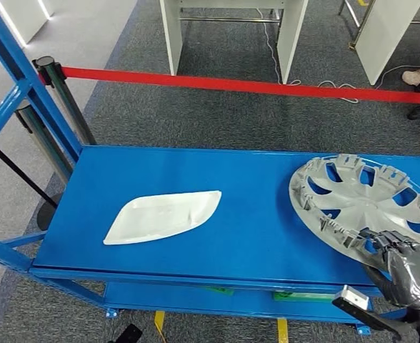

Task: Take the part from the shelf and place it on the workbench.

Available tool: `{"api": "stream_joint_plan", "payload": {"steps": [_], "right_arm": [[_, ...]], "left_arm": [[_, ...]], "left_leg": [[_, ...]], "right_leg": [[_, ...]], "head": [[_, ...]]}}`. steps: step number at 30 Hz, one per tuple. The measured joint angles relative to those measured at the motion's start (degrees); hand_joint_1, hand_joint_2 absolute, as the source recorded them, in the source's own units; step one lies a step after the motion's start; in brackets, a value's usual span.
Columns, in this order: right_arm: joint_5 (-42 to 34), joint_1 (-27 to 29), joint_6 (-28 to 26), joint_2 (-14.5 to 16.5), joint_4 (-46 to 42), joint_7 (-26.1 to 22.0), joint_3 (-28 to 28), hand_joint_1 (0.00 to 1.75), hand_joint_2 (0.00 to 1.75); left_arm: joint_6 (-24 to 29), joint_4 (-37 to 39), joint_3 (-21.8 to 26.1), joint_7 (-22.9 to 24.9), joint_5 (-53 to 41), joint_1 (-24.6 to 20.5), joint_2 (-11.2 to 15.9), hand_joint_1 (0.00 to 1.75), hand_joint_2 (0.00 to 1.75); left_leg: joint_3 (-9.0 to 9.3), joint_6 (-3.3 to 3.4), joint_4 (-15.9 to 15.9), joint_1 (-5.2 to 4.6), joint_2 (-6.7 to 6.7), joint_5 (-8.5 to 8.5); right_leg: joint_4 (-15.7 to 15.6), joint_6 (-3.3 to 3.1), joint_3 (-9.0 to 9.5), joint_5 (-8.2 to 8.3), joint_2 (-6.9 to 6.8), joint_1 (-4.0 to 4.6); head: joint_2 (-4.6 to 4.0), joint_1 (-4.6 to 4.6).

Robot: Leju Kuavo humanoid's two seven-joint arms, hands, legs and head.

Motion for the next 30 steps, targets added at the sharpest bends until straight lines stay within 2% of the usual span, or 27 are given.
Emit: {"api": "stream_joint_plan", "payload": {"steps": [5,6,7,8,9,11,12,15,16,17,18,20,21,22,23,24,25,26,27,30], "right_arm": [[0.2,0.1,-0.1,0.0,-0.3,0.0,-0.1,1.75,1.75],[0.5,0.2,-0.2,0.1,-0.7,-0.1,-0.2,1.75,1.75],[0.9,0.2,-0.2,0.1,-1.4,-0.1,-0.5,1.75,1.75],[1.5,0.4,-0.4,0.1,-2.5,-0.3,-1.0,1.75,1.75],[2.5,0.6,-0.8,0.2,-4.0,-0.7,-1.6,1.75,1.75],[4.2,0.9,-2.1,0.5,-6.0,-1.4,-2.5,1.75,1.75],[4.9,1.0,-2.7,0.6,-6.6,-1.6,-2.6,1.75,1.75],[6.0,1.1,-3.6,0.8,-7.3,-1.8,-2.7,1.75,1.75],[6.2,1.1,-3.8,0.9,-7.6,-1.9,-2.8,1.75,1.75],[6.4,1.1,-4.0,0.9,-7.8,-1.9,-2.9,1.75,1.75],[6.5,1.1,-4.2,0.9,-7.9,-1.9,-3.0,1.75,1.75],[6.6,1.3,-4.4,1.0,-8.1,-1.9,-3.2,1.75,1.75],[6.8,1.4,-4.4,1.1,-8.1,-1.9,-3.2,1.75,1.75],[7.0,1.4,-4.5,1.2,-8.1,-1.9,-3.2,1.75,1.75],[7.4,1.5,-4.8,1.3,-8.2,-1.9,-3.2,1.75,1.75],[8.2,1.5,-5.3,1.3,-8.4,-1.9,-3.2,1.75,1.75],[9.2,1.5,-6.1,1.5,-8.5,-1.9,-3.2,1.75,1.75],[10.6,1.5,-7.3,1.8,-8.8,-1.9,-3.2,1.75,1.75],[12.2,1.6,-8.6,2.1,-9.0,-1.9,-3.2,1.75,1.75],[17.7,1.9,-13.2,3.4,-9.9,-1.8,-3.2,1.75,1.75]], "left_arm": [[0.0,0.0,0.0,0.0,0.0,0.0,0.0,0.0,0.0],[0.0,0.0,0.0,0.0,0.1,0.0,0.0,0.0,0.0],[0.1,0.0,0.1,0.0,0.1,0.0,0.0,0.0,0.0],[0.2,0.0,0.2,0.0,0.2,0.0,-0.1,0.0,0.0],[0.4,0.0,0.3,0.0,0.3,0.1,-0.2,0.0,0.0],[0.7,0.0,0.7,0.0,0.5,0.2,-0.3,0.0,0.0],[0.8,0.0,0.8,-0.1,0.6,0.2,-0.3,0.0,0.0],[0.9,0.0,1.0,-0.2,0.9,0.3,-0.4,0.0,0.0],[0.9,0.0,1.0,-0.2,1.0,0.3,-0.5,0.0,0.0],[1.0,0.0,1.1,-0.2,1.0,0.2,-0.6,0.0,0.0],[1.0,0.0,1.1,-0.2,1.1,0.2,-0.6,0.0,0.0],[1.1,0.0,1.2,-0.2,1.1,0.2,-0.7,0.0,0.0],[1.1,0.0,1.3,-0.2,1.1,0.3,-0.8,0.0,0.0],[1.1,0.0,1.3,-0.2,1.1,0.3,-0.8,0.0,0.0],[1.1,0.0,1.4,-0.2,1.1,0.4,-0.8,0.0,0.0],[1.0,0.0,1.5,-0.2,1.1,0.4,-0.8,0.0,0.0],[1.0,0.0,1.5,-0.2,1.1,0.3,-0.8,0.0,0.0],[1.0,0.0,1.6,-0.2,1.1,0.3,-0.8,0.0,0.0],[1.0,0.0,1.6,-0.2,1.1,0.4,-0.8,0.0,0.0],[1.1,0.0,1.7,-0.2,1.2,0.5,-0.8,0.0,0.0]], "left_leg": [[0.02,-0.05,0.0,0.03,0.01,0.0],[-0.02,-0.2,0.2,0.06,0.01,-0.28],[-0.4,-0.43,1.3,0.09,0.02,-1.1],[-2.38,-0.69,5.8,0.13,0.03,-3.33],[-2.73,-0.4,6.5,0.01,0.03,-3.09],[-2.57,0.71,5.7,-0.35,0.06,-1.94],[-0.74,1.3,1.4,-0.58,0.07,0.29],[-0.43,1.39,0.1,-0.54,0.1,0.28],[-0.3,1.54,-0.3,-0.4,0.13,0.51],[-0.19,1.7,-0.7,-0.24,0.16,0.74],[-0.12,1.81,-0.9,-0.15,0.19,0.89],[-0.21,1.9,-0.9,-0.16,0.23,0.93],[-0.22,1.89,-0.8,-0.16,0.24,0.92],[-0.21,1.87,-0.8,-0.13,0.25,0.9],[-0.18,1.79,-0.7,-0.05,0.25,0.85],[-0.16,1.62,-0.5,0.03,0.24,0.74],[-0.17,1.35,-0.4,0.01,0.21,0.6],[-0.24,1.02,-0.1,-0.05,0.16,0.43],[-0.33,0.69,0.1,-0.15,0.12,0.35],[-0.46,-0.08,0.3,-0.18,0.07,0.35]], "right_leg": [[0.0,-0.09,-0.01,-0.01,0.02,0.03],[0.0,-0.28,0.04,0.04,0.0,-0.06],[-0.1,-0.59,0.12,0.06,-0.04,-0.15],[-0.1,-0.97,0.2,0.06,-0.1,-0.16],[-0.2,-1.39,0.45,0.0,-0.09,-0.01],[-0.1,-1.6,0.67,-0.24,-0.02,0.61],[-0.1,-1.46,0.69,-0.28,0.05,0.78],[-0.1,-0.6,0.35,-0.31,0.02,0.62],[0.5,-0.32,0.03,-0.84,0.0,0.61],[2.1,-0.08,-0.75,-1.93,-0.01,0.59],[5.0,0.12,-2.16,-3.56,-0.03,0.52],[12.4,0.5,-5.69,-6.8,-0.07,0.41],[14.9,0.68,-6.92,-7.35,-0.08,0.34],[15.2,0.83,-7.17,-6.77,-0.1,0.26],[13.2,0.95,-6.25,-5.12,-0.15,0.14],[9.3,1.11,-4.41,-2.94,-0.24,-0.06],[5.4,1.24,-2.48,-1.5,-0.29,-0.14],[2.2,1.08,-0.81,-0.52,-0.24,-0.17],[0.4,0.82,0.15,-0.24,-0.17,-0.15],[0.1,-0.41,0.39,-0.2,0.09,0.02]], "head": [[-0.01,0.03],[-0.01,0.01],[-0.01,-0.08],[-0.01,-0.16],[-0.01,-0.25],[-0.01,-0.29],[-0.01,-0.26],[-0.01,-0.26],[-0.01,-0.19],[-0.01,-0.08],[-0.01,-0.01],[-0.01,0.08],[-0.01,0.07],[-0.01,0.08],[-0.01,0.07],[-0.01,0.08],[-0.01,0.11],[-0.01,0.16],[-0.01,0.18],[-0.01,0.15]]}}
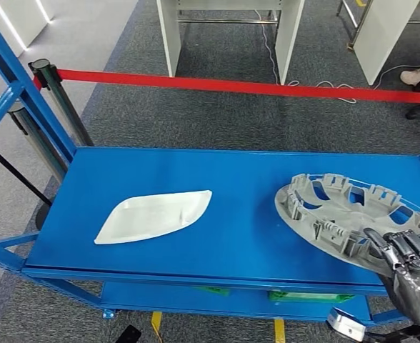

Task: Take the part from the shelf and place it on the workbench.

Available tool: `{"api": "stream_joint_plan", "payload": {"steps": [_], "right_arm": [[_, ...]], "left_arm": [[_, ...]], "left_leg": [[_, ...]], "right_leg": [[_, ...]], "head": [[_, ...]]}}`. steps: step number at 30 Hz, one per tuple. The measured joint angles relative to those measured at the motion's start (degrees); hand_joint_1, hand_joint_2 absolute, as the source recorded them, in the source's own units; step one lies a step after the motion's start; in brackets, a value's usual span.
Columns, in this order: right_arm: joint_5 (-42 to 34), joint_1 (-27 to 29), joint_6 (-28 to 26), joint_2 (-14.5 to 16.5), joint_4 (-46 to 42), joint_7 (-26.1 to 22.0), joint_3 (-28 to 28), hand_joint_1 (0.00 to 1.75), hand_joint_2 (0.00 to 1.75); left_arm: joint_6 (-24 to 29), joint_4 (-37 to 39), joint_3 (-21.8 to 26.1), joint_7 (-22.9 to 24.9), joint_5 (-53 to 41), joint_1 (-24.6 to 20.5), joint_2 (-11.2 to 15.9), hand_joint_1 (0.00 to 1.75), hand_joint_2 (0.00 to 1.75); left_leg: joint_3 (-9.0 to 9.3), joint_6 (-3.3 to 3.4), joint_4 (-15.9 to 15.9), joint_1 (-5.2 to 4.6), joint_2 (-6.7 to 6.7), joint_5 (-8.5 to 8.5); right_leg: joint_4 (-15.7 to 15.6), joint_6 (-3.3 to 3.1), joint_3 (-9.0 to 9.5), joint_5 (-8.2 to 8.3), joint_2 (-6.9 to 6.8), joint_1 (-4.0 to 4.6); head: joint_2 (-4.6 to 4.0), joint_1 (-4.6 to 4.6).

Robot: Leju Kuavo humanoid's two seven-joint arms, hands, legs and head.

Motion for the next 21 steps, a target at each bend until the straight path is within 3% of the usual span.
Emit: {"api": "stream_joint_plan", "payload": {"steps": [2,5,6,7,8,11,13,15,17,18,21], "right_arm": [[2.6,0.0,-2.4,0.7,-0.9,0.1,0.0,1.75,1.75],[3.9,0.0,-4.1,1.4,-2.1,0.2,0.1,1.75,1.75],[4.1,0.0,-4.3,1.6,-2.2,0.2,0.1,1.75,1.75],[4.2,0.1,-4.3,1.9,-2.4,0.2,0.2,1.75,1.75],[4.2,0.1,-4.3,2.0,-2.5,0.2,0.2,1.75,1.75],[4.2,0.0,-4.3,2.3,-2.9,0.2,0.2,1.75,1.75],[4.2,0.0,-4.4,2.4,-3.1,0.2,0.2,1.75,1.75],[4.3,0.0,-4.4,2.5,-3.2,0.2,0.2,1.75,1.75],[4.3,0.0,-4.5,2.5,-3.4,0.2,0.1,1.75,1.75],[4.3,0.0,-4.5,2.6,-3.5,0.2,0.1,1.75,1.75],[5.1,0.0,-4.9,2.6,-3.5,0.2,0.1,1.75,1.75]], "left_arm": [[0.1,0.0,0.1,0.0,0.0,0.0,0.0,0.0,0.0],[0.2,0.0,0.2,-0.1,0.0,0.0,0.0,0.0,0.0],[0.3,0.0,0.2,-0.1,0.0,0.1,0.0,0.0,0.0],[0.3,0.0,0.2,-0.1,0.0,0.1,0.0,0.0,0.0],[0.3,0.0,0.2,-0.1,0.0,0.2,0.0,0.0,0.0],[0.3,0.0,0.3,-0.1,0.0,0.1,0.1,0.0,0.0],[0.3,0.0,0.3,-0.1,0.0,0.1,0.2,0.0,0.0],[0.3,0.0,0.3,-0.1,0.0,0.1,0.1,0.0,0.0],[0.4,0.0,0.3,-0.2,0.1,0.1,0.0,0.0,0.0],[0.4,0.0,0.3,-0.2,0.1,0.1,0.0,0.0,0.0],[0.4,0.0,0.4,-0.4,0.1,0.1,-0.1,0.0,0.0]], "left_leg": [[-0.67,-0.55,1.9,0.12,0.01,-1.5],[-5.02,-1.08,12.2,0.21,0.02,-6.93],[-6.36,-1.05,15.3,0.22,0.02,-7.97],[-6.88,-0.91,16.5,0.19,0.02,-7.91],[-6.31,-0.63,15.4,0.14,0.02,-6.66],[-1.05,0.92,4.1,-0.3,0.0,-1.27],[0.55,1.5,0.3,-0.62,0.01,-0.53],[0.57,1.54,-0.3,-0.61,0.02,-0.39],[0.78,1.8,-1.1,-0.3,0.08,0.15],[0.87,1.93,-1.5,-0.12,0.12,0.41],[0.77,2.07,-1.5,-0.12,0.23,0.53]], "right_leg": [[0.0,-0.72,0.03,0.11,-0.01,-0.08],[-0.1,-1.3,-0.03,0.14,-0.11,-0.02],[-0.1,-1.36,-0.05,0.14,-0.1,0.07],[-0.1,-1.39,-0.04,0.14,-0.07,0.18],[-0.1,-1.41,0.02,0.13,-0.01,0.31],[0.0,-1.37,0.2,0.1,0.13,0.66],[0.0,-1.04,-0.01,0.17,0.12,0.68],[-0.2,-0.42,-0.15,0.31,0.09,0.6],[0.9,0.2,-0.82,-0.68,0.03,0.58],[2.9,0.49,-1.81,-2.02,0.0,0.56],[13.6,1.21,-6.84,-6.79,-0.05,0.39]], "head": [[0.0,-0.13],[0.0,-0.38],[0.0,-0.38],[0.0,-0.38],[0.0,-0.38],[0.0,-0.34],[0.0,-0.34],[0.0,-0.38],[0.0,-0.23],[0.0,-0.14],[0.0,-0.03]]}}
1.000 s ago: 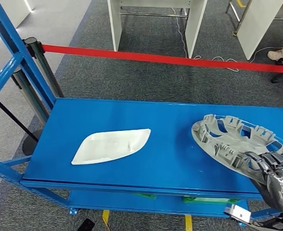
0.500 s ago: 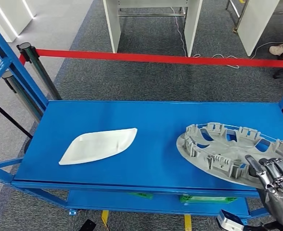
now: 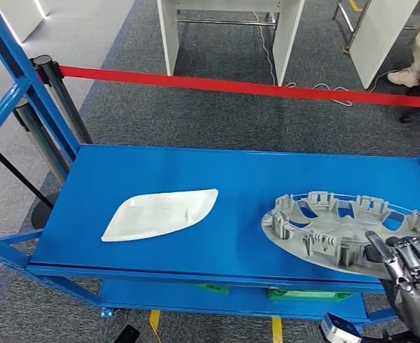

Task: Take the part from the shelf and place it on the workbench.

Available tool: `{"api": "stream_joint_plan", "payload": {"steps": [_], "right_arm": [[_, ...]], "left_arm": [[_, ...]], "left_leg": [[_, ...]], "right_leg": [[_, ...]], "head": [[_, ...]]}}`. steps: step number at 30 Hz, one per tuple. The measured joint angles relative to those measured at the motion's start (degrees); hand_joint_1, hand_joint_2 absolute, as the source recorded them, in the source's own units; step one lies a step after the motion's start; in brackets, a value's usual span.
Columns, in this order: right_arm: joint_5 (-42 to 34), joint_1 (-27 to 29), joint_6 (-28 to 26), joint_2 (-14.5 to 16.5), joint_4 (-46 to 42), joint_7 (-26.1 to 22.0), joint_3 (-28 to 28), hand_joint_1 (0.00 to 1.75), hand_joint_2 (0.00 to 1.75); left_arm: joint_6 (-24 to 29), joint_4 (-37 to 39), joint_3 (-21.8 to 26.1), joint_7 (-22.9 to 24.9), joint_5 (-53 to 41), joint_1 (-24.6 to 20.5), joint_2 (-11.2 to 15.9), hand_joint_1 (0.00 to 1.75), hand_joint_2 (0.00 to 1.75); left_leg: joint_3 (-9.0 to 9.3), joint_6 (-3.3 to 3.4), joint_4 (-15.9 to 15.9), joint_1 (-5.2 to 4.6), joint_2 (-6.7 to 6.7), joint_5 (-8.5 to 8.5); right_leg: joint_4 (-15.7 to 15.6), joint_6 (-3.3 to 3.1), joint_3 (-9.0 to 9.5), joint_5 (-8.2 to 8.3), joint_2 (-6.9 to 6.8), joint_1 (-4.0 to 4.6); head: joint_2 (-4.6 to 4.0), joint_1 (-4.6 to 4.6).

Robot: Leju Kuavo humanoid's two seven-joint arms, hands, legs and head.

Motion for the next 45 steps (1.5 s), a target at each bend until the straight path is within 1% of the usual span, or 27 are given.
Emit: {"api": "stream_joint_plan", "payload": {"steps": [1,2,3,5,7,9,11,13,15,16,17,18,20,21,22,25,27,30,31,32,33,35,37,40,42,43,45], "right_arm": [[0.6,0.0,-0.2,0.0,-0.1,0.0,0.0,1.75,1.75],[1.1,0.0,-0.3,0.0,-0.3,-0.1,0.0,1.75,1.75],[1.5,0.0,-0.4,0.0,-0.6,-0.4,-0.2,1.75,1.75],[1.9,-0.4,-0.5,0.2,-1.6,-1.9,-0.8,1.75,1.75],[2.0,-0.8,-0.5,0.6,-2.8,-4.4,-1.7,1.75,1.75],[2.1,-1.0,-0.5,1.5,-4.1,-6.9,-2.7,1.75,1.75],[2.1,-1.5,-0.5,2.5,-5.5,-9.0,-3.6,1.75,1.75],[2.1,-2.5,-0.5,3.4,-7.0,-10.3,-4.4,1.75,1.75],[2.1,-3.6,-0.5,4.0,-8.0,-10.6,-4.8,1.75,1.75],[2.1,-4.2,-0.5,4.1,-8.2,-10.3,-4.9,1.75,1.75],[2.1,-4.8,-0.5,4.2,-8.4,-9.9,-4.9,1.75,1.75],[2.1,-5.4,-0.5,4.2,-8.6,-9.4,-4.9,1.75,1.75],[2.1,-6.4,-0.5,4.2,-9.2,-8.7,-5.0,1.75,1.75],[2.1,-6.9,-0.5,4.1,-9.5,-8.4,-5.1,1.75,1.75],[2.1,-7.2,-0.5,4.1,-9.8,-8.2,-5.2,1.75,1.75],[2.1,-7.7,-0.5,3.9,-11.0,-7.9,-5.8,1.75,1.75],[2.1,-7.9,-0.5,3.7,-12.1,-7.9,-6.5,1.75,1.75],[2.1,-7.9,-0.5,3.5,-13.2,-7.6,-7.0,1.75,1.75],[2.1,-7.8,-0.5,3.5,-13.5,-7.5,-7.0,1.75,1.75],[2.1,-7.7,-0.5,3.5,-13.7,-7.5,-7.1,1.75,1.75],[2.1,-7.7,-0.5,3.5,-13.9,-7.5,-7.1,1.75,1.75],[2.1,-7.7,-0.5,3.4,-14.4,-7.5,-7.3,1.75,1.75],[2.1,-7.8,-0.5,3.4,-14.8,-7.6,-7.4,1.75,1.75],[2.1,-7.8,-0.5,3.3,-15.2,-7.6,-7.7,1.75,1.75],[2.1,-7.8,-0.5,3.3,-15.4,-7.6,-7.7,1.75,1.75],[2.1,-7.8,-0.5,3.3,-15.5,-7.6,-7.7,1.75,1.75],[2.1,-7.8,-0.5,3.3,-15.8,-7.7,-7.7,1.75,1.75]], "left_arm": [[0.0,0.0,0.0,-0.1,0.0,0.0,0.0,0.0,0.0],[0.0,0.0,0.0,-0.1,0.0,0.1,0.0,0.0,0.0],[0.0,0.0,0.0,-0.2,0.0,0.0,-0.1,0.0,0.0],[0.0,0.0,0.0,-0.3,0.0,0.0,-0.1,0.0,0.0],[0.0,0.0,0.0,-0.3,0.1,0.0,-0.1,0.0,0.0],[0.0,0.0,0.0,-0.3,0.3,0.0,-0.1,0.0,0.0],[0.1,0.0,0.0,-0.3,0.4,0.0,0.0,0.0,0.0],[0.1,0.0,0.1,-0.4,0.4,0.0,0.0,0.0,0.0],[0.1,0.0,0.1,-0.4,0.4,0.1,0.0,0.0,0.0],[0.1,0.0,0.1,-0.4,0.4,0.1,0.0,0.0,0.0],[0.1,0.0,0.1,-0.4,0.4,0.1,0.0,0.0,0.0],[0.0,0.0,0.1,-0.4,0.4,0.1,-0.1,0.0,0.44],[0.0,0.0,0.1,-0.8,0.4,0.0,0.0,0.0,1.31],[0.0,0.0,0.2,-1.3,0.4,0.0,0.0,0.0,1.75],[0.1,0.0,0.2,-1.9,0.4,0.0,0.0,0.0,1.75],[1.0,0.0,0.2,-4.0,0.3,0.1,0.0,0.0,1.75],[2.1,0.0,0.3,-5.2,0.3,0.0,-0.1,0.0,1.75],[3.1,0.0,0.5,-6.6,0.4,-0.1,-0.3,0.0,1.75],[3.2,0.0,0.5,-7.0,0.4,-0.1,-0.3,0.0,1.75],[3.4,0.0,0.5,-7.3,0.4,0.0,-0.4,0.0,1.75],[3.5,0.0,0.5,-7.6,0.4,0.0,-0.4,0.0,1.75],[3.8,0.0,0.5,-7.9,0.4,-0.1,-0.5,0.0,1.75],[4.0,0.0,0.6,-8.0,0.4,-0.1,-0.5,0.0,1.75],[4.1,0.0,0.8,-8.2,0.4,-0.1,-0.5,0.0,1.75],[4.1,0.0,0.9,-8.4,0.4,-0.1,-0.4,0.0,1.75],[4.1,0.0,0.9,-8.5,0.4,-0.1,-0.4,0.0,1.75],[4.3,0.0,1.0,-9.0,0.4,0.0,-0.4,0.0,1.75]], "left_leg": [[0.01,-0.01,0.0,0.0,0.03,0.0],[0.04,-0.03,0.0,0.02,0.05,-0.02],[0.1,-0.11,0.1,0.07,0.05,-0.07],[0.11,-0.52,0.5,0.01,-0.02,-0.34],[-0.12,-1.13,0.9,-0.24,-0.08,-0.51],[-0.29,-1.62,1.0,-0.31,-0.1,-0.44],[-0.6,-2.16,2.0,-0.18,-0.11,-1.28],[-2.6,-2.78,6.8,0.0,-0.12,-4.31],[-5.94,-3.12,14.4,0.17,-0.11,-7.74],[-7.03,-3.14,16.9,0.21,-0.11,-8.33],[-7.18,-3.06,17.3,0.21,-0.11,-7.77],[-6.33,-2.86,15.4,0.19,-0.12,-6.2],[-2.74,-2.09,7.7,0.05,-0.15,-2.29],[-1.23,-1.73,4.3,-0.05,-0.16,-1.13],[-0.34,-1.45,2.1,-0.18,-0.18,-0.64],[-0.2,-1.04,0.8,-0.22,-0.18,-0.46],[-0.05,-0.52,0.1,0.09,-0.12,0.03],[-0.11,-0.15,-0.2,0.17,-0.02,0.27],[-0.14,-0.14,-0.1,0.15,0.01,0.25],[-0.15,-0.14,-0.1,0.15,0.04,0.24],[-0.13,-0.17,-0.1,0.17,0.06,0.21],[-0.08,-0.49,0.2,0.25,0.06,-0.01],[-0.36,-1.15,0.9,0.09,0.0,-0.36],[-0.73,-1.94,1.2,-0.04,-0.01,-0.46],[-1.26,-2.51,2.8,0.06,-0.01,-1.7],[-2.21,-2.82,5.1,0.13,-0.03,-3.18],[-5.28,-3.21,12.2,0.25,-0.04,-6.72]], "right_leg": [[1.9,0.17,-0.93,-0.22,-0.01,-0.05],[1.4,0.29,-0.72,0.78,-0.05,-0.11],[-1.4,0.38,0.64,2.7,-0.12,-0.22],[-9.6,0.43,4.69,6.1,-0.34,-0.4],[-13.8,-0.18,6.89,6.9,-0.3,-0.37],[-13.9,-1.06,7.04,6.87,-0.13,-0.25],[-13.9,-1.78,7.05,7.02,-0.18,-0.34],[-14.1,-2.46,7.08,7.12,-0.26,-0.45],[-14.0,-2.74,7.03,7.11,-0.27,-0.34],[-14.0,-2.77,7.03,7.11,-0.24,-0.28],[-14.0,-2.78,7.05,7.12,-0.2,-0.22],[-14.0,-2.78,7.12,7.12,-0.14,-0.15],[-14.0,-2.73,7.28,7.1,-0.05,0.01],[-14.0,-2.62,7.24,7.11,-0.04,0.11],[-14.0,-2.42,7.12,7.16,-0.06,0.16],[-14.1,-1.47,6.7,7.3,-0.17,0.06],[-12.5,-0.94,5.79,5.97,-0.21,0.04],[-2.5,-0.4,1.09,0.97,-0.24,-0.05],[0.5,-0.24,-0.37,0.02,-0.25,-0.08],[1.5,-0.11,-0.9,0.23,-0.25,-0.11],[0.6,-0.02,-0.45,1.36,-0.27,-0.17],[-6.7,0.13,3.17,5.11,-0.37,-0.39],[-12.9,-0.21,6.43,6.87,-0.31,-0.39],[-13.8,-1.29,6.86,6.73,-0.08,-0.22],[-13.8,-1.93,6.93,6.86,-0.13,-0.35],[-13.9,-2.21,6.99,6.89,-0.19,-0.43],[-13.9,-2.51,7.02,6.82,-0.28,-0.37]], "head": [[0.0,-0.01],[0.0,0.0],[0.0,-0.01],[0.0,0.06],[0.0,0.03],[0.0,-0.05],[0.0,-0.14],[0.0,-0.37],[0.0,-0.5],[0.0,-0.49],[0.0,-0.5],[0.0,-0.5],[0.0,-0.48],[0.0,-0.46],[0.0,-0.43],[0.0,-0.42],[0.01,-0.28],[0.01,-0.13],[0.0,-0.15],[0.0,-0.14],[0.0,-0.14],[0.0,-0.13],[0.0,-0.11],[0.0,-0.13],[0.0,-0.25],[0.01,-0.32],[0.01,-0.44]]}}
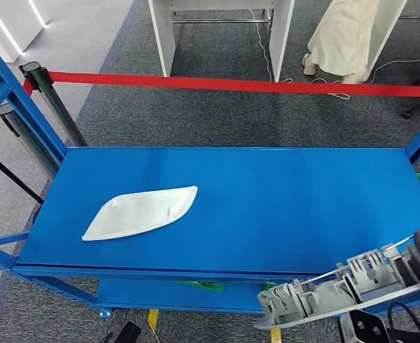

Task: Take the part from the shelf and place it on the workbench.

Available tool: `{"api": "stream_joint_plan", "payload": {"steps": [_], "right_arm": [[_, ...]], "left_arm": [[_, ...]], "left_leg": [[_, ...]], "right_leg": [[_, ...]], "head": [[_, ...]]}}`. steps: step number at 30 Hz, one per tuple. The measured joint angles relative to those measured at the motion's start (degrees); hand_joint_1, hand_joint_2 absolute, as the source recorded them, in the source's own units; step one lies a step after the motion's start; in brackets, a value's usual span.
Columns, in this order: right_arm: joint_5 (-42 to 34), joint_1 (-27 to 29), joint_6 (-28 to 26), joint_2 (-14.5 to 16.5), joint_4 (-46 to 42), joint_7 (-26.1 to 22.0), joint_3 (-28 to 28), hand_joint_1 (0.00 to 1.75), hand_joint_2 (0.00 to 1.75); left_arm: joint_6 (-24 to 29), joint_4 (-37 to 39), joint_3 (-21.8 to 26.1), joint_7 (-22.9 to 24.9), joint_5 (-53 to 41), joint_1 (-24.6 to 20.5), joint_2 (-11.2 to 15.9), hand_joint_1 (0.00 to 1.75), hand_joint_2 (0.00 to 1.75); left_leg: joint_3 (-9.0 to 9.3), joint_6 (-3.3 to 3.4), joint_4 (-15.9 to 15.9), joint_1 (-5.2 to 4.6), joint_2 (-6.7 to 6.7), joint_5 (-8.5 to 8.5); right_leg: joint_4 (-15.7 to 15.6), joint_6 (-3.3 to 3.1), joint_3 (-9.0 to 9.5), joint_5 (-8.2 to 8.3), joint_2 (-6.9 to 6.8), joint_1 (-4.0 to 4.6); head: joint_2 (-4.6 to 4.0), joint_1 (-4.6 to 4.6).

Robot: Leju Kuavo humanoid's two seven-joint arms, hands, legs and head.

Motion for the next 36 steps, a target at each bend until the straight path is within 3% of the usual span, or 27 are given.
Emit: {"api": "stream_joint_plan", "payload": {"steps": [1,2,3,5,7,10,12,13,16,17,18,19,21,23,26,28,31,32,33,34,36], "right_arm": [[0.0,0.0,0.0,0.0,-0.1,-0.1,0.0,1.75,1.75],[0.0,0.1,0.0,0.0,-0.2,-0.1,0.0,1.75,1.75],[0.0,0.2,0.0,0.0,-0.3,-0.2,0.0,1.75,1.75],[0.0,0.2,0.0,0.0,-0.6,-0.1,0.0,1.75,1.75],[0.0,0.1,0.0,0.0,-0.8,0.0,0.2,1.75,1.75],[0.0,-0.1,0.0,0.0,-1.1,0.0,0.5,1.75,1.75],[0.0,-0.8,0.0,0.0,-1.7,-0.2,1.0,1.75,1.75],[0.0,-1.3,0.0,0.1,-2.1,-0.4,1.3,1.75,1.75],[0.0,-2.0,0.0,0.3,-2.5,-0.8,2.5,1.75,1.75],[0.0,-2.1,0.0,0.4,-2.5,-0.8,3.0,1.75,1.75],[0.0,-2.1,0.0,0.4,-2.5,-0.7,3.6,1.75,1.75],[0.0,-2.3,0.0,0.4,-2.5,-0.6,4.1,1.75,1.75],[0.0,-2.6,0.0,0.4,-2.5,-0.4,4.8,1.75,1.75],[0.0,-2.9,0.0,0.5,-2.5,-0.4,5.5,1.75,1.75],[0.0,-3.0,0.0,0.7,-2.5,-0.1,6.5,1.75,1.75],[0.0,-3.0,0.0,0.8,-2.5,0.3,7.3,1.75,1.75],[0.0,-3.0,0.0,1.1,-2.5,1.0,8.6,1.75,1.75],[0.0,-3.0,0.0,1.2,-2.5,1.2,9.0,1.75,1.75],[0.0,-3.0,0.0,1.3,-2.5,1.3,9.3,1.75,1.75],[0.0,-3.0,0.0,1.3,-2.4,1.4,9.7,1.75,1.75],[0.0,-3.1,0.0,1.4,-2.4,1.7,10.1,1.75,1.75]], "left_arm": [[0.1,0.0,0.0,-0.3,0.0,0.1,0.0,0.0,1.75],[0.2,0.0,0.1,-0.5,0.1,0.1,0.0,0.0,1.75],[0.3,0.0,0.2,-0.6,0.2,0.2,0.0,0.0,1.75],[0.4,0.0,0.4,-0.5,0.3,0.2,0.0,0.0,1.75],[0.6,0.0,0.4,0.0,0.3,0.1,0.0,0.0,1.75],[0.7,0.0,0.4,0.8,0.3,0.1,0.0,0.0,1.75],[0.7,0.0,0.5,1.0,0.5,0.2,-0.1,0.0,1.75],[0.6,0.0,0.5,1.2,0.5,0.1,-0.1,0.0,1.75],[-0.1,0.0,0.8,1.5,1.0,0.1,-0.3,0.0,1.75],[-0.3,0.0,0.9,1.5,1.2,0.1,-0.4,0.0,1.75],[-0.4,0.0,1.0,1.5,1.4,0.2,-0.4,0.0,1.75],[-0.6,0.0,1.2,1.5,1.5,0.2,-0.4,0.0,1.75],[-0.7,0.0,1.4,1.4,1.8,0.3,-0.4,0.0,1.75],[-0.7,0.0,1.6,1.4,1.9,0.3,-0.4,0.0,1.75],[-0.9,0.0,2.0,1.3,2.4,0.4,-0.3,0.0,1.75],[-1.1,0.0,2.2,1.3,2.6,0.5,-0.1,0.0,1.75],[-1.2,0.0,2.3,1.4,2.8,0.6,-0.1,0.0,1.75],[-1.3,0.0,2.3,1.4,2.8,0.6,-0.1,0.0,1.75],[-1.3,0.0,2.4,1.4,2.8,0.6,-0.1,0.0,1.75],[-1.3,0.0,2.4,1.4,2.8,0.6,-0.1,0.0,1.75],[-1.5,0.0,2.4,1.4,2.9,0.5,0.0,0.0,1.75]], "left_leg": [[-1.44,-0.05,3.2,0.04,0.0,-1.1],[-2.19,0.01,4.7,0.04,0.0,-1.14],[-1.99,0.2,4.2,0.02,-0.01,-0.07],[0.71,1.04,-2.2,-0.17,-0.05,4.08],[3.43,2.02,-8.6,-0.49,-0.09,6.51],[4.18,2.46,-11.0,-0.71,-0.1,6.49],[4.47,2.73,-11.7,-0.44,-0.02,6.97],[4.61,2.93,-12.1,-0.28,0.05,7.25],[4.48,3.22,-12.2,-0.24,0.15,7.57],[4.38,3.21,-12.1,-0.24,0.15,7.59],[4.27,3.2,-12.0,-0.22,0.15,7.62],[4.16,3.15,-11.8,-0.17,0.14,7.61],[3.85,2.82,-11.1,-0.18,0.06,7.49],[3.29,2.19,-10.4,-0.38,-0.06,7.54],[2.62,1.22,-10.1,-0.39,-0.15,7.91],[1.66,0.56,-7.9,-0.24,-0.17,5.59],[-1.37,-0.17,2.1,0.05,-0.16,-1.42],[-1.74,-0.24,4.6,0.11,-0.16,-2.69],[-1.15,-0.19,5.1,0.13,-0.16,-2.9],[0.57,-0.02,3.2,0.13,-0.16,-2.11],[6.16,0.65,-5.2,0.01,-0.18,0.35]], "right_leg": [[0.0,-0.06,0.02,-0.03,0.0,0.05],[0.0,-0.1,0.06,-0.06,0.03,0.1],[0.0,-0.13,0.15,-0.09,0.08,0.18],[0.0,-0.15,0.38,-0.19,0.22,0.31],[0.1,0.08,0.37,-0.3,0.31,0.52],[-0.1,0.93,0.05,-0.18,0.33,0.45],[0.7,1.5,-0.41,-0.96,0.27,0.4],[2.3,1.72,-1.21,-2.17,0.24,0.39],[12.2,2.28,-5.62,-7.37,0.18,0.2],[14.3,2.48,-6.52,-7.95,0.16,0.14],[14.5,2.65,-6.42,-7.41,0.13,0.06],[12.5,2.81,-5.27,-5.89,0.07,-0.06],[5.2,3.09,-1.29,-2.58,-0.06,-0.28],[0.9,2.71,0.94,-1.36,0.05,-0.3],[0.7,1.39,0.51,-0.8,0.15,-0.2],[0.6,0.43,-0.18,-0.11,-0.06,-0.33],[0.7,-0.3,-1.72,1.09,-0.31,-0.27],[0.7,-0.33,-2.28,1.51,-0.34,-0.2],[0.7,-0.3,-2.85,1.95,-0.35,-0.14],[0.7,-0.22,-3.41,2.42,-0.32,-0.08],[0.7,0.12,-4.28,3.35,-0.25,-0.02]], "head": [[0.0,0.01],[-0.01,0.01],[-0.01,0.01],[-0.01,0.01],[-0.01,0.03],[0.0,0.04],[0.0,0.15],[0.0,0.25],[0.0,0.37],[-0.01,0.36],[-0.01,0.37],[-0.01,0.36],[-0.01,0.4],[0.0,0.42],[0.0,0.39],[-0.01,0.21],[-0.01,-0.12],[-0.01,-0.12],[-0.01,-0.13],[-0.01,-0.13],[-0.01,-0.14]]}}
